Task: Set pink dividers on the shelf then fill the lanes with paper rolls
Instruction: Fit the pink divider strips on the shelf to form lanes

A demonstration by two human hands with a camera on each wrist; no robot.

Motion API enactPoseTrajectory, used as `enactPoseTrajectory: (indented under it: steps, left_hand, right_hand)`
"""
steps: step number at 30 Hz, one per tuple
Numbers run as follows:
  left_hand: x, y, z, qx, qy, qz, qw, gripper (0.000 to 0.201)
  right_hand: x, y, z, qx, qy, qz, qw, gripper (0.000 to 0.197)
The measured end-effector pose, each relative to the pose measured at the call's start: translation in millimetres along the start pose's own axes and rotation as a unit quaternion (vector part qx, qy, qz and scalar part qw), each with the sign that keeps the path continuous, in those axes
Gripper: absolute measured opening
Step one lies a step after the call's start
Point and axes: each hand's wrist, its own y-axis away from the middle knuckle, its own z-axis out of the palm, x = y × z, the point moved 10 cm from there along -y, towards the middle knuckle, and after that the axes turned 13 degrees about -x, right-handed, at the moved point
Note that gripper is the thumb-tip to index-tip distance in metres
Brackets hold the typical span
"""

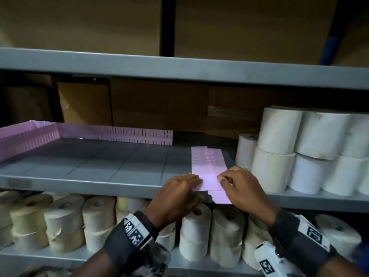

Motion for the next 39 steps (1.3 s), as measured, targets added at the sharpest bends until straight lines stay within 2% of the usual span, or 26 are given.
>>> enactPoseTrajectory:
  steps: [3,7,9,11,15,17,19,22,25,31,34,39]
  left_hand:
    - [-4,-3,-3,0.017,0.002,-0.004,1.0,0.036]
    - [-4,6,-18,0.062,0.004,0.023,0.998,0.038]
    - [-3,15,-32,0.1,0.017,0.04,0.994,0.034]
    - [-3,30,-53,0.169,0.035,0.054,0.983,0.031]
    - [-26,73,-90,0.321,0.12,0.029,0.939,0.026]
    - [-50,93,-100,0.362,0.225,-0.002,0.905,0.024]
    - [-71,110,-107,0.389,0.326,-0.012,0.862,0.024]
    - [-93,132,-119,0.405,0.401,-0.012,0.822,0.025]
    - [-112,150,-124,0.401,0.452,-0.014,0.797,0.026]
    - [-151,181,-135,0.416,0.51,-0.037,0.752,0.031]
    - [-161,198,-148,0.427,0.515,-0.042,0.742,0.033]
    - [-165,233,-185,0.455,0.452,-0.05,0.765,0.033]
  right_hand:
    - [3,-5,-2,0.022,0.004,-0.001,1.0,0.025]
    - [4,-8,-8,0.069,0.023,0.026,0.997,0.029]
    - [5,-8,-10,0.078,0.025,0.039,0.996,0.032]
    - [2,-9,-13,0.083,0.023,0.036,0.996,0.031]
    - [-7,-12,-26,0.118,0.015,0.028,0.992,0.027]
    - [-13,-17,-33,0.128,0.001,0.018,0.992,0.023]
    - [-16,-23,-35,0.108,-0.024,0.014,0.994,0.022]
    - [-16,-35,-33,0.069,-0.047,0.047,0.995,0.035]
    - [-22,-43,-35,0.064,-0.13,0.043,0.989,0.039]
    - [-46,-52,-34,0.064,-0.307,0.013,0.949,0.028]
    - [-65,-64,-33,0.056,-0.355,-0.009,0.933,0.022]
    - [-108,-89,-24,0.027,-0.41,-0.041,0.911,0.009]
